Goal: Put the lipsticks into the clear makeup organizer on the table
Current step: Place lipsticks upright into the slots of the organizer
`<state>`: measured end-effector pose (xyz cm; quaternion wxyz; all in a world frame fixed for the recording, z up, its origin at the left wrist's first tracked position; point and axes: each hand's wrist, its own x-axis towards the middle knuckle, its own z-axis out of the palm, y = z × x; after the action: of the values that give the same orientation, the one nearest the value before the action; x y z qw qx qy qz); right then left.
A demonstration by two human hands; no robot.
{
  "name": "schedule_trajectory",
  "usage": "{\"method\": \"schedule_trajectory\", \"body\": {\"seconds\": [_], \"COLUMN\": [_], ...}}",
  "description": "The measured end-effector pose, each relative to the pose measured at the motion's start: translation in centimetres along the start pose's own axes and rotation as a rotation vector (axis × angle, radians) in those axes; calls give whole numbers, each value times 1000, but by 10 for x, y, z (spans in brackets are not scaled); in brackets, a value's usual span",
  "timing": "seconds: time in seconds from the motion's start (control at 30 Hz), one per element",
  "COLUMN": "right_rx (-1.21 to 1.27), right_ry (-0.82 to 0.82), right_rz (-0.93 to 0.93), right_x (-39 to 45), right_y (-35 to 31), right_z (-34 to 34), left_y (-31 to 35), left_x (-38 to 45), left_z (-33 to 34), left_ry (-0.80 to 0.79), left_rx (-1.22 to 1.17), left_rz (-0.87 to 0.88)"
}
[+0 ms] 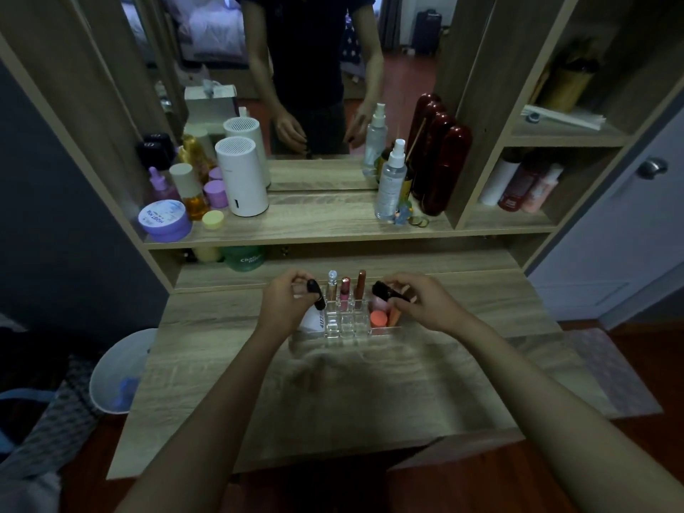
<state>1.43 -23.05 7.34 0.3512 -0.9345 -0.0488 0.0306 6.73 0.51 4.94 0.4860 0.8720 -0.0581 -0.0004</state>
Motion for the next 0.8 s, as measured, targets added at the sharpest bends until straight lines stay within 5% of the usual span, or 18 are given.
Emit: {"method": "schedule_trajectory", "body": {"seconds": [0.43, 0.8], "right_rx": [-357, -328], "right_ry": [33, -21], "right_rz": [86, 60], "right_x": [39, 47], "right_y": [-23, -24], "right_z": [53, 70], "left_y": [-1, -7], "left_x": [0, 4], "left_z": [28, 38], "left_ry": [6, -32], "left_rx": [-12, 23], "left_rz": [9, 53]}}
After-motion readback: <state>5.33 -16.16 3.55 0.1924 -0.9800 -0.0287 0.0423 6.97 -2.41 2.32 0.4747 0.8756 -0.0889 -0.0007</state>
